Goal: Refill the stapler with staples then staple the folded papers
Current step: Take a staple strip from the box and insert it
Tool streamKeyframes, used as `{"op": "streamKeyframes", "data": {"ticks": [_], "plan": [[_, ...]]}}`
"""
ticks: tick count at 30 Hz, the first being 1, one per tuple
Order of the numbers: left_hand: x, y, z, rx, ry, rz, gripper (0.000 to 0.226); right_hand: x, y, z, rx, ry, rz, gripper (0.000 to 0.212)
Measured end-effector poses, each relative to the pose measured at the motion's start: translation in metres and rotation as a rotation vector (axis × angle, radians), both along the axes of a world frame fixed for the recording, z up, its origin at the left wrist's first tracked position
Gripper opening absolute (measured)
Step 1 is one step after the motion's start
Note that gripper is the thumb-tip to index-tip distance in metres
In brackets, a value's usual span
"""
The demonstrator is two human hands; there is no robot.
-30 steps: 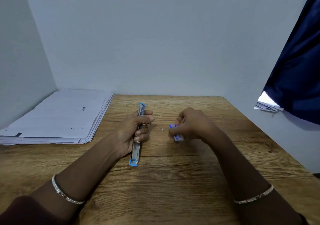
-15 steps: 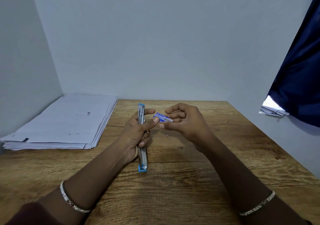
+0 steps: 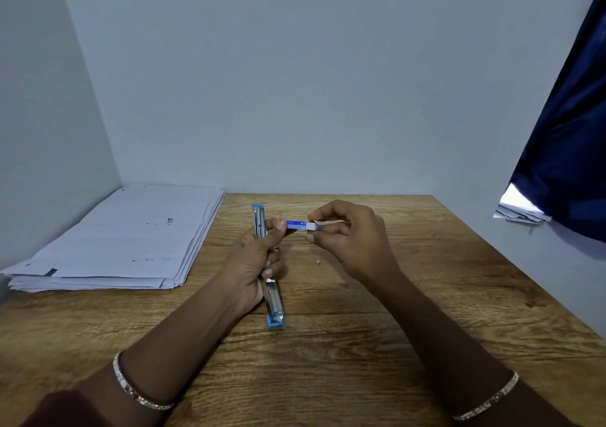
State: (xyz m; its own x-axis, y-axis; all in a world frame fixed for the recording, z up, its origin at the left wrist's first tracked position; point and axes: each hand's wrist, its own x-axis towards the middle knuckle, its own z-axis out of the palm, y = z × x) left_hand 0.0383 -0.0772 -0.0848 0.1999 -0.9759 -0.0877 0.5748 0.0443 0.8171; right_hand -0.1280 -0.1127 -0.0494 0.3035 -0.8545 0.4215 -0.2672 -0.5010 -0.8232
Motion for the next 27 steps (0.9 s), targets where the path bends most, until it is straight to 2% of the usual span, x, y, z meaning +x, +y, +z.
{"op": "streamKeyframes", "data": {"ticks": [3,12,17,19,22,24,27], "plan": [[0.001,0.000,0.002,0.003,0.014,-0.001,0.019,0.001,-0.001,0.001,-0.085,0.022,-0.035,0.019],[0.004,-0.004,0.000,-0.047,0.017,-0.008,0.021,-0.002,0.000,0.004,-0.118,0.087,-0.062,0.009],[0.008,-0.005,-0.003,-0.092,-0.016,-0.032,0.022,-0.004,-0.002,0.006,-0.146,0.169,-0.054,0.013],[0.009,-0.006,-0.003,-0.108,-0.031,-0.035,0.023,-0.006,-0.004,0.008,-0.077,0.146,-0.023,0.018],[0.010,-0.007,-0.004,-0.143,-0.060,-0.033,0.023,-0.009,-0.007,0.009,0.106,-0.024,0.042,0.023],[0.010,-0.007,-0.005,-0.162,-0.081,-0.053,0.016,-0.010,-0.009,0.009,0.186,-0.120,0.015,0.015],[0.007,-0.005,-0.004,-0.197,-0.132,-0.095,0.009,-0.010,-0.010,0.008,0.252,-0.111,-0.003,0.005]]}}
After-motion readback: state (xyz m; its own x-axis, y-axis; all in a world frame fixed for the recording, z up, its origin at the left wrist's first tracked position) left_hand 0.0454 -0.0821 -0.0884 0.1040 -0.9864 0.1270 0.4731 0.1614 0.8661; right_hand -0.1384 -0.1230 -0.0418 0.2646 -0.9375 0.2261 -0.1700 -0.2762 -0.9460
